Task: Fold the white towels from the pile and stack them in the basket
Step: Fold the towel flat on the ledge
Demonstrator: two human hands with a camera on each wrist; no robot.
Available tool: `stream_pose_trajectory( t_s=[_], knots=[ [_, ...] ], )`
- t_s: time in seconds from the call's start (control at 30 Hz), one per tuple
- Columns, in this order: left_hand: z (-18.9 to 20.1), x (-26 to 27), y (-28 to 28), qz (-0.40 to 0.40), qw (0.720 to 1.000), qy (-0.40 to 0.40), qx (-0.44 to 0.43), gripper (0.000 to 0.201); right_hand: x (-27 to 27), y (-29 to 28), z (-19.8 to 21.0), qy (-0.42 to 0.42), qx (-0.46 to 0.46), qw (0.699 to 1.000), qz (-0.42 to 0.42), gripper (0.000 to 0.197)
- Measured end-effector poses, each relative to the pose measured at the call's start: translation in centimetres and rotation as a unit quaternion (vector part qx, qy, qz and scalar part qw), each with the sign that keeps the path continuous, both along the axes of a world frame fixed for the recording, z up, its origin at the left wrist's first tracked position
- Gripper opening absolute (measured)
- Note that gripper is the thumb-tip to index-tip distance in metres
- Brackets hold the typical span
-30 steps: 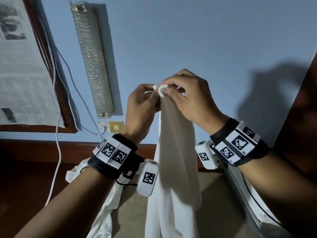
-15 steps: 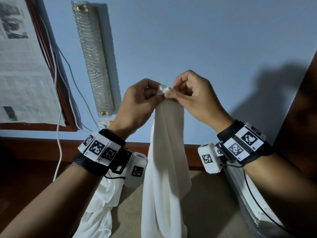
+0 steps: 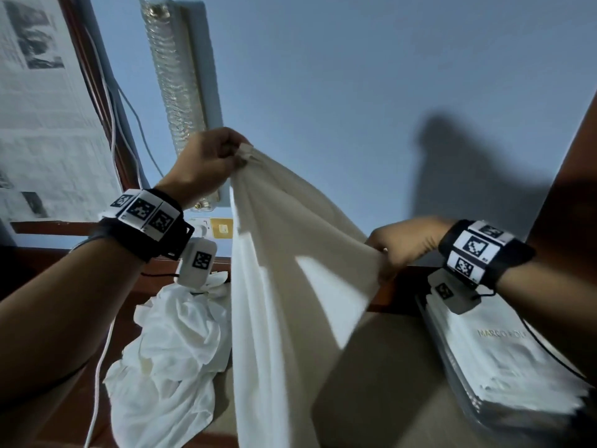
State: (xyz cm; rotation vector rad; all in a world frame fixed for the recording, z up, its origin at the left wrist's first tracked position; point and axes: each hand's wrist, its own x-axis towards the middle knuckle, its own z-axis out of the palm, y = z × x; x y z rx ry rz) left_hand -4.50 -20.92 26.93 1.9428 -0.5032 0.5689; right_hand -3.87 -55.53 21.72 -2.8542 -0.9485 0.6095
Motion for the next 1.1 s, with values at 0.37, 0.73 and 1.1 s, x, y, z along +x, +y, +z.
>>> stream_pose_trajectory(
  t_s=[0.37,0.73,1.1],
  knots=[
    [-1.2,-0.3,2.3,0.196,0.962,-0.051,0.182,0.021,-8.1,3.6,2.4,0.086,0.116,0.981,0.132,0.028],
    [-2.2,-4.3,6.0,0.259,0.932,-0.088,0.236,0.019,-2.3,0.9,3.9,-0.351,0.009,0.936,-0.01,0.042],
    [2.3,-9.6,8.0,0.291,0.919,-0.091,0.249,0.01,-8.6,1.0,9.1,-0.423,0.07,0.901,-0.067,0.045]
  ],
)
